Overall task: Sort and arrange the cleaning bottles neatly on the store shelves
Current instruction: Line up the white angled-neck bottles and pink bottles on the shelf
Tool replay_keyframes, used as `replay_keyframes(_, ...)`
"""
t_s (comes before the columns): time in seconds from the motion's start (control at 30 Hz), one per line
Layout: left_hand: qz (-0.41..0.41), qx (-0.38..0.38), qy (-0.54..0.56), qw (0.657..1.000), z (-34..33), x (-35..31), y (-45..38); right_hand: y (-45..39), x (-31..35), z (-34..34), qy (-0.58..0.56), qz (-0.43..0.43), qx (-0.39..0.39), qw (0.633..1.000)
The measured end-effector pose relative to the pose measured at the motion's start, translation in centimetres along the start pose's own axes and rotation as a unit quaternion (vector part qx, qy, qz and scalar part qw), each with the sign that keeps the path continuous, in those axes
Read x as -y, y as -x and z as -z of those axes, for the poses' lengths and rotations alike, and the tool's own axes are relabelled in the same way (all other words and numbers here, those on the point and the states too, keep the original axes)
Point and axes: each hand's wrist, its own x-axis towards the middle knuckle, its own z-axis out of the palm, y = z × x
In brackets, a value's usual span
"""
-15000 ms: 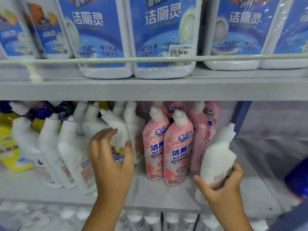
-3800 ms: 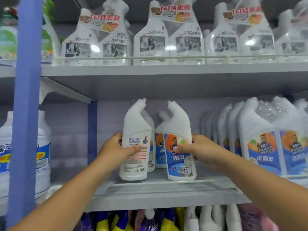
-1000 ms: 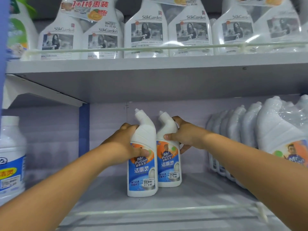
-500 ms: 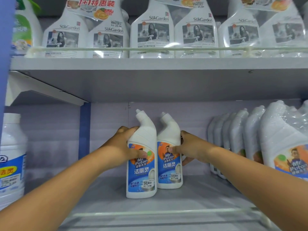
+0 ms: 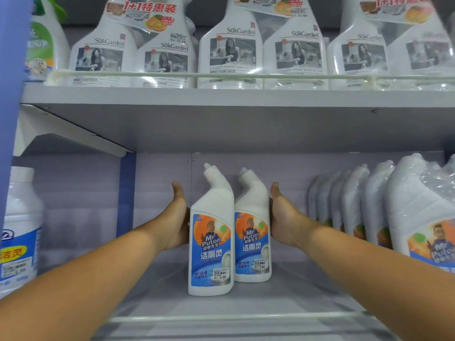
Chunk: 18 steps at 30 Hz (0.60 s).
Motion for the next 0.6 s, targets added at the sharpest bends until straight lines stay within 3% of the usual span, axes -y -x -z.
replay_keyframes(0.17,-0.001,0.047,-0.077,0.996,-2.9,-1.2,1.1,0.1,-1.0,-0.1,-0.001,-0.02,0.016,1.0)
replay_keyframes(0.6,-0.007,0.027,-0.002,1.0,-2.7,-0.8,-0.2,-0.9,-1.1,0.2,-0.035,-0.032,0.036,0.998)
